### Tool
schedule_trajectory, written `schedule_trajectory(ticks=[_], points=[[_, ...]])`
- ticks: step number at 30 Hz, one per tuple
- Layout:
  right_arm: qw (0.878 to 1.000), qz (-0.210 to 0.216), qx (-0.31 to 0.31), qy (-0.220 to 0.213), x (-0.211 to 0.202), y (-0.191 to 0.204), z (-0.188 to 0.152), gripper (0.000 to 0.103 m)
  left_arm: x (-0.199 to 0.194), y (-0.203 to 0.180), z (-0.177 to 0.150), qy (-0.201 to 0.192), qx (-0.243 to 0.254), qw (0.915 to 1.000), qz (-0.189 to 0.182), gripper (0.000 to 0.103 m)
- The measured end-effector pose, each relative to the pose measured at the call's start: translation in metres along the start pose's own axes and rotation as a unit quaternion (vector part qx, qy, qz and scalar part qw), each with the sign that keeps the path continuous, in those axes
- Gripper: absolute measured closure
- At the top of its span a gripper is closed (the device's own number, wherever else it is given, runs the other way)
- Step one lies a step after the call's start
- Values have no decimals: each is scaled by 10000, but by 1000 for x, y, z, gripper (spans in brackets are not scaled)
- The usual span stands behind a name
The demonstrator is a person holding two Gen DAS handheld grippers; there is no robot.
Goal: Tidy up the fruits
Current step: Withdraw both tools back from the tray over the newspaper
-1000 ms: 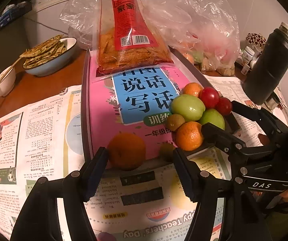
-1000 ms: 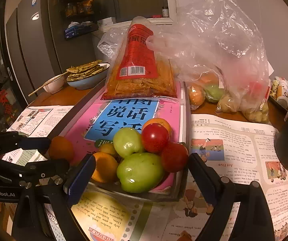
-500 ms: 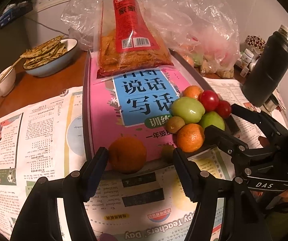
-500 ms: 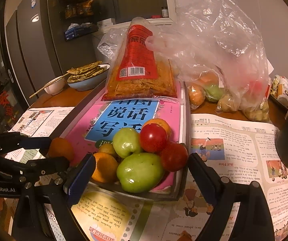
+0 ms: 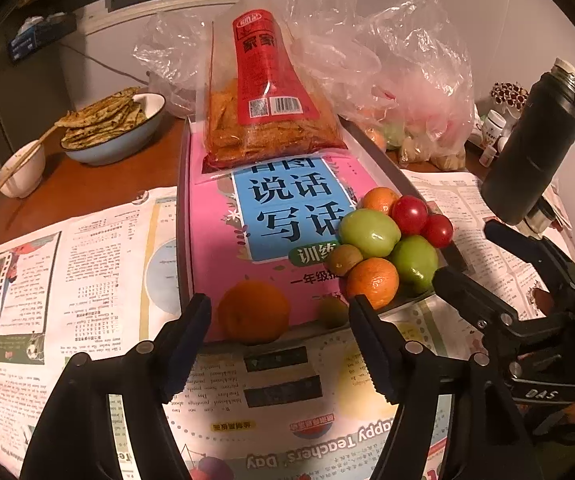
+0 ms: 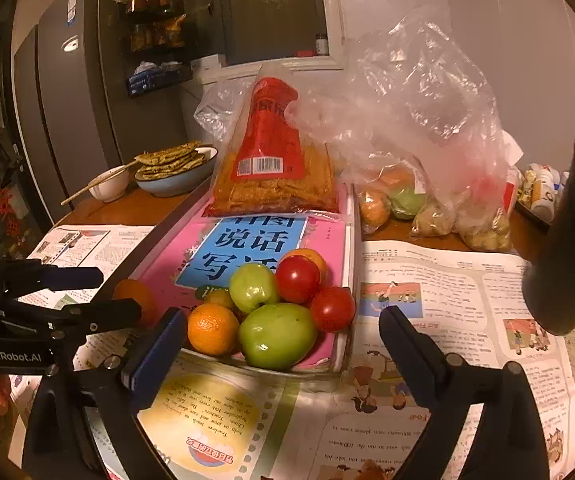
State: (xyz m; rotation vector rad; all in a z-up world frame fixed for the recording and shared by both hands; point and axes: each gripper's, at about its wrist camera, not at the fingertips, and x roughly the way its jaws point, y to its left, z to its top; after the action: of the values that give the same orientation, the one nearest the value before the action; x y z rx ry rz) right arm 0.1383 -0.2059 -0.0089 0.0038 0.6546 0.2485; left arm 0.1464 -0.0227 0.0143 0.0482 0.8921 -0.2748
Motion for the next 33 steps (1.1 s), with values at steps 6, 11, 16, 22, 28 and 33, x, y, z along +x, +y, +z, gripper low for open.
schedule_trajectory(ticks=[6,11,16,22,28,33], points=[[9998,-33,46,-191,-16,1,2,1,-10,-5,-3,-100,14,9999,52,27],[9994,-46,49,-329,-30,3,5,1,-22,-7,-5,-214,-32,9997,76,27],[9989,-18,91,-457,-48,5,5,1,-35,-7,-14,-313,-157,9992,168,27],[9988,-26,136,-477,-66,9,-4,1,-46,-6,-30,-368,-293,9986,243,27],[9991,-36,176,-375,-77,16,-22,1,-51,-9,-52,-350,-354,9982,349,27],[9994,-151,93,-288,-82,26,-38,1,-54,-16,-70,-316,-254,9982,447,27]])
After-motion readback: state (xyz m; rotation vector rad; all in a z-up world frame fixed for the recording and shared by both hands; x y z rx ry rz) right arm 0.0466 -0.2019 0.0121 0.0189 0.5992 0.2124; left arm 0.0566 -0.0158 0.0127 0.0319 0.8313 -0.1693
